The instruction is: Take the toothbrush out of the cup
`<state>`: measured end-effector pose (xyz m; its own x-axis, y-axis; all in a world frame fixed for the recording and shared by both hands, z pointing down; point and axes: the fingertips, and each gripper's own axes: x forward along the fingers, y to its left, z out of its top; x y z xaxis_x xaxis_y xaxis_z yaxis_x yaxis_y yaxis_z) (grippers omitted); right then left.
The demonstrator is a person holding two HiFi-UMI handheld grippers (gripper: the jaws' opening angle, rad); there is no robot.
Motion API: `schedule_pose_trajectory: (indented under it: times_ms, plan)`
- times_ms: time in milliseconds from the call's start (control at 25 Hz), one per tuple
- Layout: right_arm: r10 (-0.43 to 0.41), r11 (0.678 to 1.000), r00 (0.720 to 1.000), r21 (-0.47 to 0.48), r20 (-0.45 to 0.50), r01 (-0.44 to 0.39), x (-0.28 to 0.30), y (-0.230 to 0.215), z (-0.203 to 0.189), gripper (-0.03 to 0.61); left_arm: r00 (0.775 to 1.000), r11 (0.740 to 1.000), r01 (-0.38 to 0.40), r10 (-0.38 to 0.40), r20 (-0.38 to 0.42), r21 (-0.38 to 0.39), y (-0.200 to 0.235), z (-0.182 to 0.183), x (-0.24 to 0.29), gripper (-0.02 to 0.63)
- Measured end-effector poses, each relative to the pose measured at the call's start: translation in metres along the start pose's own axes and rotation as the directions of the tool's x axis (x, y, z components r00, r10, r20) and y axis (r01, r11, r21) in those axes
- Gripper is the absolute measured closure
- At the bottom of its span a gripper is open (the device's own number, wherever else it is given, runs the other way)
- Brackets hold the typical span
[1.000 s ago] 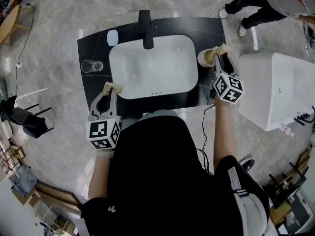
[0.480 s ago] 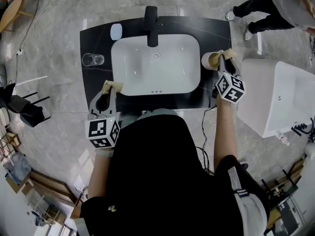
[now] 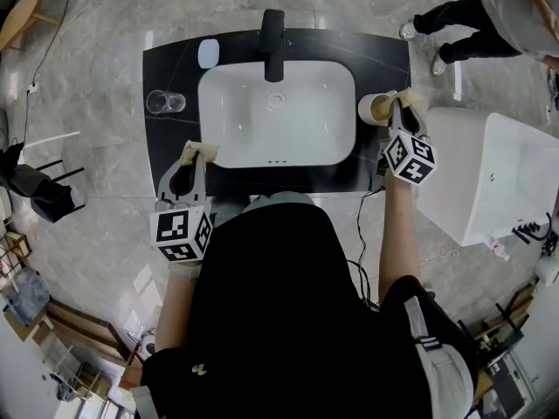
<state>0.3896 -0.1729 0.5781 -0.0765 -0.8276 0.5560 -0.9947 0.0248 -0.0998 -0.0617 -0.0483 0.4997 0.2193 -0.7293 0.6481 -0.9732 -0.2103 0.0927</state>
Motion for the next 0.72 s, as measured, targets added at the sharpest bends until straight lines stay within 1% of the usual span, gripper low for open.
schedule_pose_trajectory:
  times_ms: [320, 720]
  plan:
    - [-0.015, 0.999, 0.999, -0.029, 0.040, 0.017, -0.017, 0.007, 0.023, 0.522, 0.999, 1.000, 0.024, -0.024, 0.037, -0.007, 0.007, 0.006, -0.004, 0.581]
    - [-0.025, 0.995, 0.992, -0.090, 0.123, 0.036, -0.064, 0.039, 0.073, 0.522, 0.990, 0.995, 0.092, -0.089, 0.110, -0.022, 0.017, 0.020, -0.008, 0.581]
